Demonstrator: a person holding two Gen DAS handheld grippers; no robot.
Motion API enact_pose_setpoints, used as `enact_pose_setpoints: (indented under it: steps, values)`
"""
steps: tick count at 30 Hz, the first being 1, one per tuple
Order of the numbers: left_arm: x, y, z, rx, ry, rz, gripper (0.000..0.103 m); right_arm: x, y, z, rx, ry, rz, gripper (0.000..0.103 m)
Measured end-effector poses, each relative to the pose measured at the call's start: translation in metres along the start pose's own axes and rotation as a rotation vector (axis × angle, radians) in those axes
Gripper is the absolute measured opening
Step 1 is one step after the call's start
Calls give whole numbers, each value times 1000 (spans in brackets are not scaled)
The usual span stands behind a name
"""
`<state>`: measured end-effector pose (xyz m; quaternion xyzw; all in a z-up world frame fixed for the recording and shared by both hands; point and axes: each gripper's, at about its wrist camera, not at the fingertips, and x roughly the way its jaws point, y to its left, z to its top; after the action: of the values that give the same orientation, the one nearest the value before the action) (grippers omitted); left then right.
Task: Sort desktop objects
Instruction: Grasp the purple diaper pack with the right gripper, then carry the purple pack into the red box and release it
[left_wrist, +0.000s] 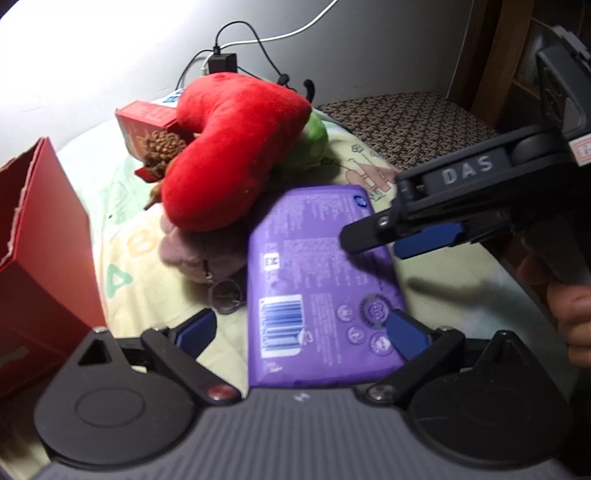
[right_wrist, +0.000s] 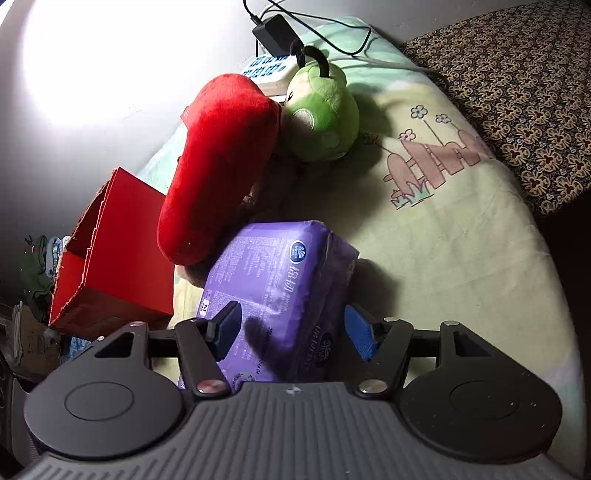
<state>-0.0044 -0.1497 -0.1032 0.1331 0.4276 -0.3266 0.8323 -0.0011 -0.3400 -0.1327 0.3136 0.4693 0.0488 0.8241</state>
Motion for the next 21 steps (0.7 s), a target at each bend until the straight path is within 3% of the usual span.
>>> enact_pose_setpoints:
  steps: [3,7,10,16,21]
  values:
    - [14,1,3,-18,5,-63,100,13,-6,2,48,23,33,70]
    - [22,-10,-1,11,-1,-43,101,22,-6,-1,59,28,49,80]
    - [22,-20,-6,54,-6,-6,100,20,0,-7,18,15,38,78]
    - [2,-18,-17,29,16,-22,99,7,7,-21,2,33,45,72]
    - [-34,-17,-23,-1,-29,-3,99,-14,30,-35,-52,6,63,71]
